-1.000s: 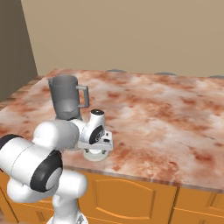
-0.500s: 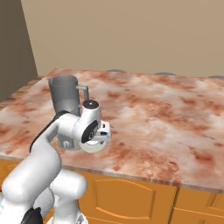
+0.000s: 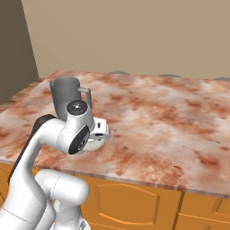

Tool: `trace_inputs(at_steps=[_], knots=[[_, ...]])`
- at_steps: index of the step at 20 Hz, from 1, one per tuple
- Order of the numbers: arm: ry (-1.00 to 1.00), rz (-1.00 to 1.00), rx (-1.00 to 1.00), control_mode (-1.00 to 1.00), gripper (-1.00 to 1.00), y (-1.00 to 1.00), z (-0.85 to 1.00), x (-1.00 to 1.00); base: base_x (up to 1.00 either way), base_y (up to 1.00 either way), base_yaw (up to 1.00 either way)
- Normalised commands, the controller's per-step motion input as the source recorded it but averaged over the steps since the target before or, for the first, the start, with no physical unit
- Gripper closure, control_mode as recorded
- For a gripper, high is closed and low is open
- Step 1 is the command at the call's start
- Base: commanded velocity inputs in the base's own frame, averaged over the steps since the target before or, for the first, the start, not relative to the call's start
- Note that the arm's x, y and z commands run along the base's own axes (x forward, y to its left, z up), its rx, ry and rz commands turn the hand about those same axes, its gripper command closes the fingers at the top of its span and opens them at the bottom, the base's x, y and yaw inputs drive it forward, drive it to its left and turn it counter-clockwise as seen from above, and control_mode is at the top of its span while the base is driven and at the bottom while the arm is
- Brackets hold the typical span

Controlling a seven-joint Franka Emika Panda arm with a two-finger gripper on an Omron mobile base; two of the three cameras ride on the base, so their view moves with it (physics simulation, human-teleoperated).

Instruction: Close the lid blender by securely placing the lid on top.

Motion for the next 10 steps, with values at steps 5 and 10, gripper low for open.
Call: trace_inputs(at_steps=[5,10], knots=[[-0.16,0.00,0.00,-1.00,1.00,-0.01,1.00,-0.38,0.00,0.00,0.00],[-0.14,0.00,0.00,-1.00,1.00,0.00,1.00,-0.09,0.00,0.00,0.00]])
